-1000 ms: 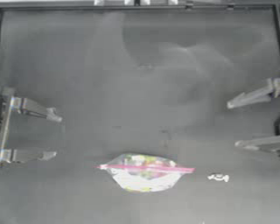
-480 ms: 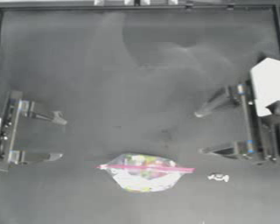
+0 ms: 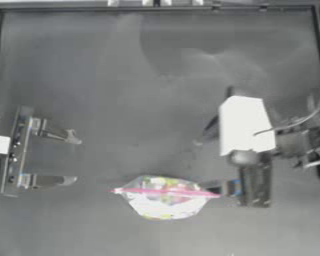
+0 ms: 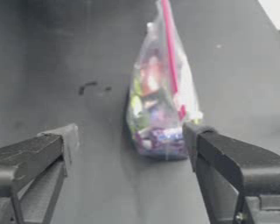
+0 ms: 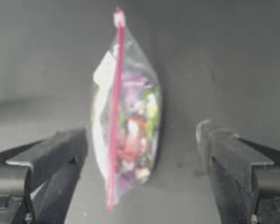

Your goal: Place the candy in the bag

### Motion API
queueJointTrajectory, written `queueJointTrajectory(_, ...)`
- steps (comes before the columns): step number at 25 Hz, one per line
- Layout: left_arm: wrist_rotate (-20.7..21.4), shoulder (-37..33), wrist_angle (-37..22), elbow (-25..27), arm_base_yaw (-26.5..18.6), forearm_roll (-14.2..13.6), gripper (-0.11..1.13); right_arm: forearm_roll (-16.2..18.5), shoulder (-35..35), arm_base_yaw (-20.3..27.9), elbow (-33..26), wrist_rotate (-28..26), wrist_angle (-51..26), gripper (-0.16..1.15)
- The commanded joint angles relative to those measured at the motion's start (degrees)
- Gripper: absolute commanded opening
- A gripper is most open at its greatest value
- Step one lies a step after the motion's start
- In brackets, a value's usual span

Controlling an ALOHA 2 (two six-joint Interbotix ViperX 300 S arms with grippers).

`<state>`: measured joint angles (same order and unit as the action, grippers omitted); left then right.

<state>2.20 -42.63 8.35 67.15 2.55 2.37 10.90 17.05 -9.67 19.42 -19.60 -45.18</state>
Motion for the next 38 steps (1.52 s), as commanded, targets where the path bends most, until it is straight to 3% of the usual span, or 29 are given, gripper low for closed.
queueJointTrajectory(1, 0.0, 0.44, 1.58, -0.35, 0.0, 0.09, 1.0, 1.49, -2.64, -0.97, -4.31, -1.49, -1.14, 1.0)
queueJointTrajectory(13, 0.0, 5.01, 7.03, 0.18, 0.97, 1.23, 1.0, 0.7, -13.18, -2.46, -14.06, -2.02, -4.13, 1.0)
queueJointTrajectory(38, 0.35, 9.58, 10.37, 1.93, 5.62, 3.6, 1.0, 5.01, -29.18, -3.87, -29.36, -0.88, -11.34, 1.0)
